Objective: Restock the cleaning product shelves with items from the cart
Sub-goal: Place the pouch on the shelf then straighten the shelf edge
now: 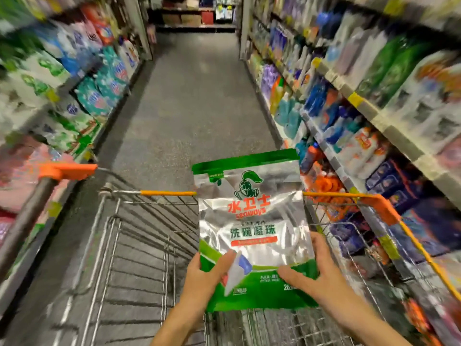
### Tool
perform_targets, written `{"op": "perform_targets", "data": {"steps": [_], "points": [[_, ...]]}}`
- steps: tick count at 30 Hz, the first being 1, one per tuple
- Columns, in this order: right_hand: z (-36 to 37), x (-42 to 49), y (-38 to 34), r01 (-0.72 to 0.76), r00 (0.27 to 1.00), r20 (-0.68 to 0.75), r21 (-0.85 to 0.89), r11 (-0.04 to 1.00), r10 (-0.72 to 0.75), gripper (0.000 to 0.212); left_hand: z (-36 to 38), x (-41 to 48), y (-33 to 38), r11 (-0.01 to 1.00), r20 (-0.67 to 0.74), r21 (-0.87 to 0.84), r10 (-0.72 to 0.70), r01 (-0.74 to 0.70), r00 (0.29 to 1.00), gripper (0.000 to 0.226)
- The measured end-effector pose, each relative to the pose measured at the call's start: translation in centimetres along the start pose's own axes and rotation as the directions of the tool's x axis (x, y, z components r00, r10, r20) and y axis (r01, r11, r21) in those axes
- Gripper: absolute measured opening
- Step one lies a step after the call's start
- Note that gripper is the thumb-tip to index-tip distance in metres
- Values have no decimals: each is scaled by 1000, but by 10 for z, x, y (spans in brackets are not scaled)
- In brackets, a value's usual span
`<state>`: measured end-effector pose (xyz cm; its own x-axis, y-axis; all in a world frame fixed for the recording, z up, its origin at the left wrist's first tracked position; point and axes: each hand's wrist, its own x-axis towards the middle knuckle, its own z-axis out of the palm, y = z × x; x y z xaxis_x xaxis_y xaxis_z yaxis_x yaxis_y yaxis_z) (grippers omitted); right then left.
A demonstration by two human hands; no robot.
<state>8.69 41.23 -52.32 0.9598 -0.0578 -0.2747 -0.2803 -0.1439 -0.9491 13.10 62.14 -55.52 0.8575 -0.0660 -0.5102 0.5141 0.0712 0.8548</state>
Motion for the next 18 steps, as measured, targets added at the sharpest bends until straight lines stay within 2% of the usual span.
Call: {"op": "perform_targets", "data": {"steps": [2, 6, 11, 15, 18], "points": [[-4, -22, -10, 6, 998, -59, 49, 999, -3, 65, 5, -18, 8, 1000, 40, 16, 15, -15, 999, 65], [-15, -66, -30, 28, 978, -209, 139, 990, 2, 67, 19, -60, 30, 993, 97, 55, 100, -106, 990, 48], [-34, -125, -53, 100, 959, -281, 212, 972, -37, 94, 39, -115, 50, 963, 130, 53, 255, -263, 958, 45], [-53, -192, -71, 181, 951, -279, 171, 968, -129, 80, 62, -169, 58, 936, 205, 47, 332, -348, 921, 31], [-68, -251, -87, 247, 924, -331, 132, 960, -192, 69, 86, -212, 62, 926, 297, 17, 357, -378, 886, 38]]}}
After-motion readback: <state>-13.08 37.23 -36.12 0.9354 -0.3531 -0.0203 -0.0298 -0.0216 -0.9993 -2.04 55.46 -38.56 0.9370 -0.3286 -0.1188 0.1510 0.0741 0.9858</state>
